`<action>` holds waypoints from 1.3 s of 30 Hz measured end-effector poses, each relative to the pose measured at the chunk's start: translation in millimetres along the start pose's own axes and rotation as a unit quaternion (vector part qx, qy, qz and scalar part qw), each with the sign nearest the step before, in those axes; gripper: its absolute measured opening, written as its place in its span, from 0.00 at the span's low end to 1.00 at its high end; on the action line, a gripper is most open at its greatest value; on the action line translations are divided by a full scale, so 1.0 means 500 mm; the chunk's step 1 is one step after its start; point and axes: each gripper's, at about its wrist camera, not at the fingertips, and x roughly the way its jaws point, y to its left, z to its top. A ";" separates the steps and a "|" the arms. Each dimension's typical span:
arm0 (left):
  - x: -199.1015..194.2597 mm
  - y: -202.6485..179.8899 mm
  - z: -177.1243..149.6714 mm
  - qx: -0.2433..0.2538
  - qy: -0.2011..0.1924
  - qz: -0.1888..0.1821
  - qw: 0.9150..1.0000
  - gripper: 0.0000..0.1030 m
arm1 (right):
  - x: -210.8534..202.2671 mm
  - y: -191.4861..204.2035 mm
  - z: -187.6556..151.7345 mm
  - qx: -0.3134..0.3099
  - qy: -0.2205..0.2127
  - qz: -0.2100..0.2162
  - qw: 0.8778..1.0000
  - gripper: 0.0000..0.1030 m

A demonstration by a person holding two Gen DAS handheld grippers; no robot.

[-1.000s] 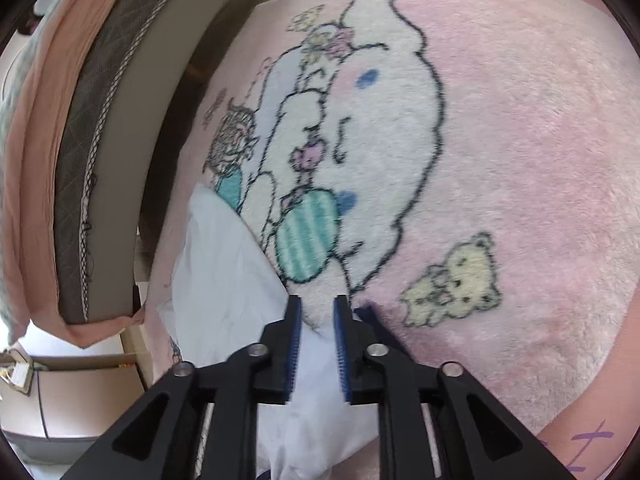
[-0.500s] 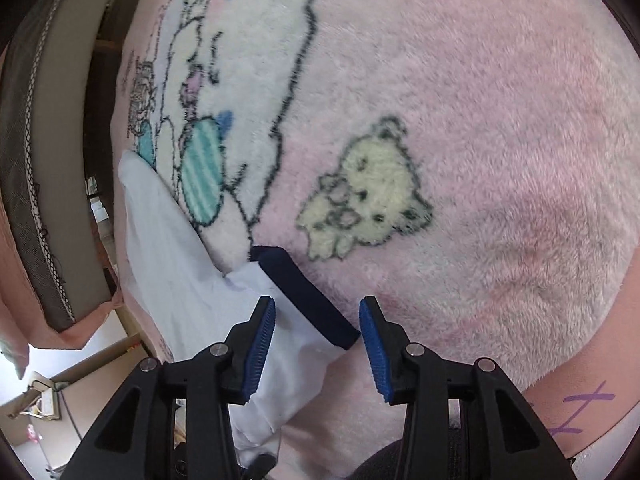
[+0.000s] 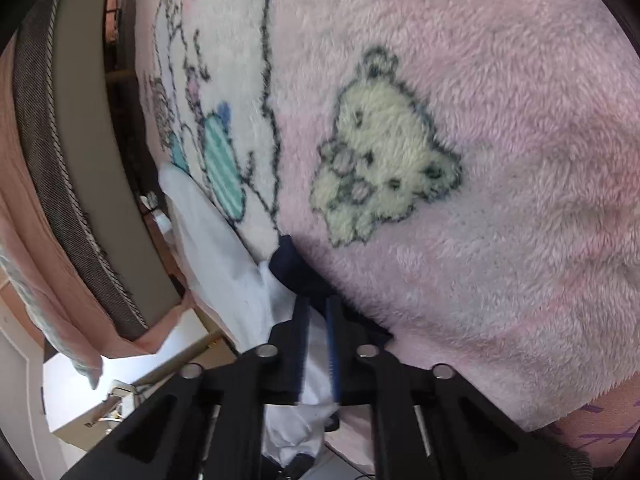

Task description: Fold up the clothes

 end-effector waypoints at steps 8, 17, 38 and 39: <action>0.002 0.002 0.003 -0.002 0.003 -0.002 1.000 0.04 | -0.028 0.021 0.001 -0.025 -0.027 -0.082 0.996 0.06; 0.003 -0.002 0.007 -0.002 0.005 -0.005 1.000 0.04 | -0.011 0.031 -0.013 -0.045 0.009 -0.104 0.994 0.58; 0.002 0.006 0.005 -0.018 0.018 -0.009 1.000 0.04 | 0.040 -0.005 -0.003 0.000 0.044 -0.004 0.999 0.06; 0.003 0.006 0.004 -0.017 0.018 -0.009 1.000 0.04 | 0.032 -0.010 -0.001 0.009 0.037 0.003 0.999 0.05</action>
